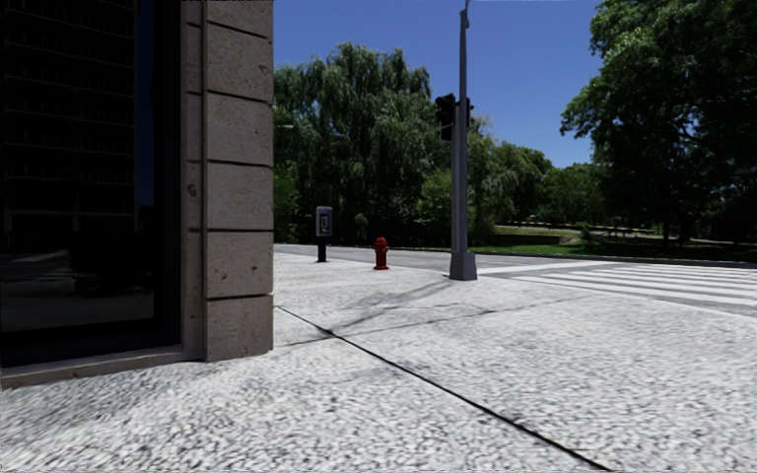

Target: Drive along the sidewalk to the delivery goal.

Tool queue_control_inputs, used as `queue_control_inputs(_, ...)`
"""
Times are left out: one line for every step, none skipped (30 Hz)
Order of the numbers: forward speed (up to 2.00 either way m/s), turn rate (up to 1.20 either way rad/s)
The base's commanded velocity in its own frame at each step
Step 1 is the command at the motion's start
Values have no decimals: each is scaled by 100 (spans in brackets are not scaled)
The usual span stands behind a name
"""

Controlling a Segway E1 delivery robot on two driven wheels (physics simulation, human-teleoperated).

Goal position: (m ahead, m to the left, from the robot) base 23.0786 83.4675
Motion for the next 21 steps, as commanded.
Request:
queue_control_inputs(156, -35)
queue_control_inputs(157, -32)
queue_control_inputs(157, -27)
queue_control_inputs(157, -27)
queue_control_inputs(161, -25)
queue_control_inputs(164, -24)
queue_control_inputs(167, -22)
queue_control_inputs(170, -19)
queue_control_inputs(170, -19)
queue_control_inputs(175, -9)
queue_control_inputs(178, 0)
queue_control_inputs(180, 0)
queue_control_inputs(180, 0)
queue_control_inputs(181, 0)
queue_control_inputs(181, 0)
queue_control_inputs(183, 0)
queue_control_inputs(190, 0)
queue_control_inputs(200, 0)
queue_control_inputs(200, 0)
queue_control_inputs(200, 0)
queue_control_inputs(200, 0)
